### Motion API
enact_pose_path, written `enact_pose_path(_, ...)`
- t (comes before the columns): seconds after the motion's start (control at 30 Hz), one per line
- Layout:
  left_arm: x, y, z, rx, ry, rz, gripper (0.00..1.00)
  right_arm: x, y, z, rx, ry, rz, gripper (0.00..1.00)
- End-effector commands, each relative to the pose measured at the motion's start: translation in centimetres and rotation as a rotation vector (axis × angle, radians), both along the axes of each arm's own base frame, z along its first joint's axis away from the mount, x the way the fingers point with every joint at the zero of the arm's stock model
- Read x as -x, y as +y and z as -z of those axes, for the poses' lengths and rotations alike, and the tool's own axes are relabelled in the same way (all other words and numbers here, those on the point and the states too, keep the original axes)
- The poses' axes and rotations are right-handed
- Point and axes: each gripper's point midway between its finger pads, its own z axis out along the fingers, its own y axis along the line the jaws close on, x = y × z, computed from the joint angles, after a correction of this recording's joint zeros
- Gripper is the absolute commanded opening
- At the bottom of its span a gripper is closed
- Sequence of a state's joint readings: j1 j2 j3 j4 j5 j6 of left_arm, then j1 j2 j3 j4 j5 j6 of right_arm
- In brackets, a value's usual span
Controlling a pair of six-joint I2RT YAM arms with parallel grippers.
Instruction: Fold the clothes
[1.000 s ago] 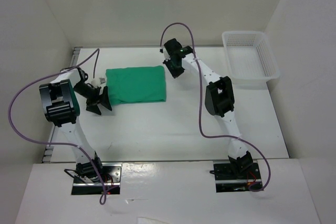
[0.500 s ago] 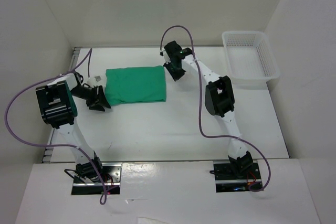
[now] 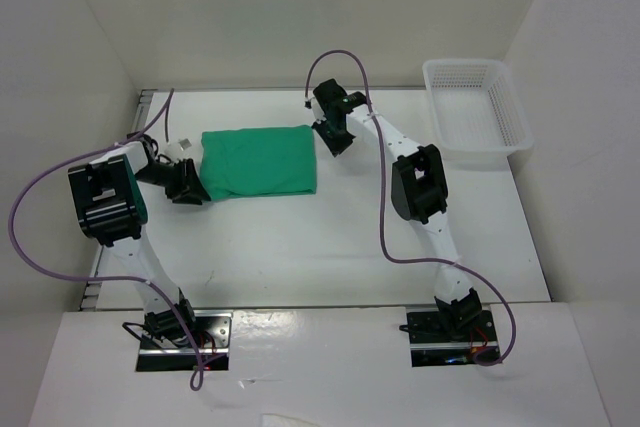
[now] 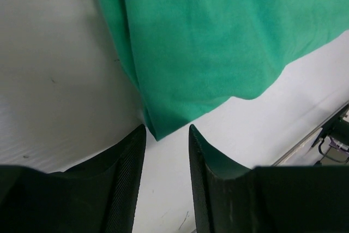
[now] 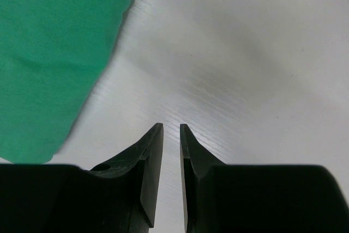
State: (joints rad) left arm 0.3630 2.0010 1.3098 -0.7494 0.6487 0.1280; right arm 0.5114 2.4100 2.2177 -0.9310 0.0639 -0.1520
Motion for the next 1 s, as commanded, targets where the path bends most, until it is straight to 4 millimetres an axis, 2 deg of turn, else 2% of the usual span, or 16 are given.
enact_pose_path(0.0,-1.0,0.5,-0.8,-0.039,-0.075,0.012,0.44,-0.8,0.1,-4.6,-0.046,-0.092,-0.003,0.27)
enact_pose_path(0.33,-0.4,0.1,-0.9,-0.022,-0.054,0.021,0.27,-0.8,0.1,-4.8,-0.046,-0.092,-0.003,0.27)
enact_pose_path(0.43,-0.7,-0.2,-1.8,-0.002,-0.100,0.056,0.24,-0.8,0.1,-4.3,-0.041,-0.084,-0.003,0.27)
enact_pose_path(0.6,-0.4,-0.5,-2.6,0.009,-0.123,0.080,0.07,-0.8,0.1,-3.8,-0.037,-0.076,-0.003,0.27)
enact_pose_path(0.83,-0.8,0.2,-4.3,-0.006,-0.149,0.122,0.02,-0.8,0.1,-3.8,-0.037,-0.076,-0.003,0.27)
enact_pose_path(0.97,-0.7,1.1,-4.4,-0.047,-0.127,0.172,0.02,-1.0,0.2,-4.2,-0.041,-0.084,-0.003,0.27)
